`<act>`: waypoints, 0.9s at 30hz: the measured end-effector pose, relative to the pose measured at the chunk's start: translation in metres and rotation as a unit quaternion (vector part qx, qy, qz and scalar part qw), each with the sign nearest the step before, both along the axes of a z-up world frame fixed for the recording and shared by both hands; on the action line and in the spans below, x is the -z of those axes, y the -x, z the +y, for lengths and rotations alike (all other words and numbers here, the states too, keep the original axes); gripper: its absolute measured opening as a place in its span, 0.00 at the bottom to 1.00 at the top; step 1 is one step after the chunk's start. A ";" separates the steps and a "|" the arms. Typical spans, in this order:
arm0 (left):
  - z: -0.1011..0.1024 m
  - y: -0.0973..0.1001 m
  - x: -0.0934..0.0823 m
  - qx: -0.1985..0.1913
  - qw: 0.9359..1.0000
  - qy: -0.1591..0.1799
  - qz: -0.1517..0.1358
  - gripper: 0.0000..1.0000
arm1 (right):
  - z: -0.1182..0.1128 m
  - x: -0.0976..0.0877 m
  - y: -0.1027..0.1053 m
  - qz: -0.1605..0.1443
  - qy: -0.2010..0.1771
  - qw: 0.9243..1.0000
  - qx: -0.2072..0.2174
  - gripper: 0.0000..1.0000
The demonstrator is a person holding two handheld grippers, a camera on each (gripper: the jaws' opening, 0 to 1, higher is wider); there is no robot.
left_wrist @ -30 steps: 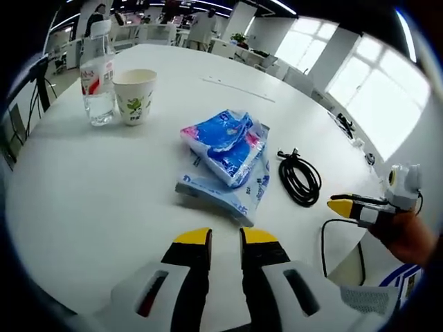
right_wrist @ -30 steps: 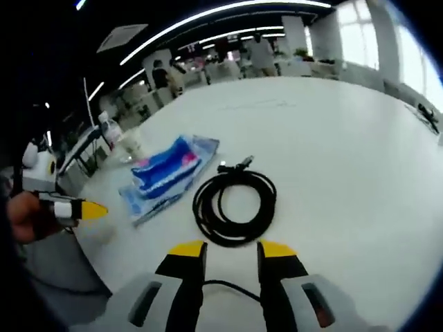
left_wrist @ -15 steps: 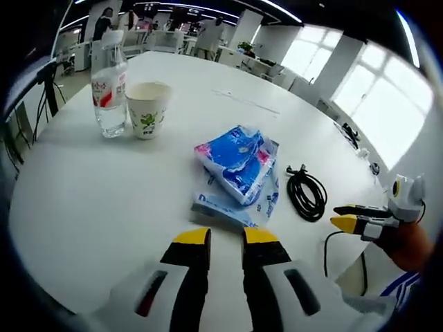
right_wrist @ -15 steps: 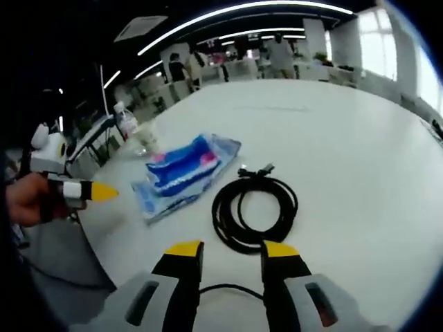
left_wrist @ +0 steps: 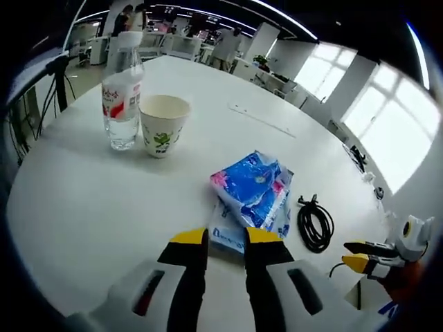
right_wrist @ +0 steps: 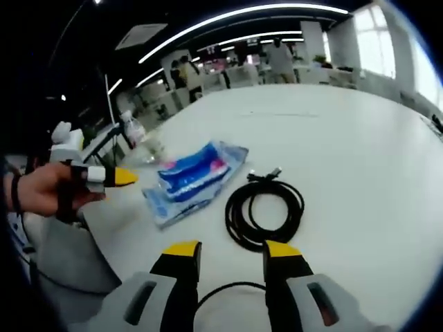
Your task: Arrange the tabletop items into an orderly group along one side of the table until the central work area is clear of visible clutter.
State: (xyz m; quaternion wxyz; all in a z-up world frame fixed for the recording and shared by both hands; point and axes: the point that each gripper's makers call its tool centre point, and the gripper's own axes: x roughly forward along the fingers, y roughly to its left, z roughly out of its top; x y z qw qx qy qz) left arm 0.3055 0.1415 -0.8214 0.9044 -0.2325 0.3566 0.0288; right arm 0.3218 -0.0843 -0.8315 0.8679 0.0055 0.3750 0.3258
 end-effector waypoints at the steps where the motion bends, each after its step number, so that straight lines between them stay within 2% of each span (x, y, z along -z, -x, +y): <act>1: 0.002 -0.004 0.000 -0.004 1.000 0.003 0.000 0.18 | 0.000 -0.002 0.000 0.000 -0.004 1.000 0.003 0.35; 8: 0.001 -0.028 0.003 -0.008 1.000 0.021 -0.008 0.24 | 0.001 -0.011 0.011 -0.003 -0.013 1.000 0.006 0.37; 13: -0.003 -0.035 0.008 -0.002 0.999 0.033 -0.009 0.27 | 0.002 -0.013 0.017 0.000 -0.019 1.000 0.012 0.37; 17: -0.014 -0.039 0.012 0.009 0.999 0.043 -0.011 0.28 | 0.000 -0.012 0.023 0.002 -0.016 1.000 0.013 0.37; 20: -0.018 -0.041 0.019 0.009 0.999 0.047 -0.005 0.27 | -0.002 -0.010 0.026 0.006 -0.014 1.000 0.016 0.37; 25: -0.023 -0.043 0.033 0.031 0.999 0.035 0.015 0.26 | -0.007 -0.009 0.030 0.010 -0.014 1.000 0.020 0.36; 26: -0.022 -0.044 0.034 0.029 0.999 0.037 0.015 0.23 | -0.008 -0.010 0.030 0.011 -0.014 1.000 0.021 0.36; 27: -0.022 -0.044 0.033 0.028 0.999 0.037 0.015 0.16 | -0.010 -0.010 0.029 0.010 -0.012 1.000 0.022 0.36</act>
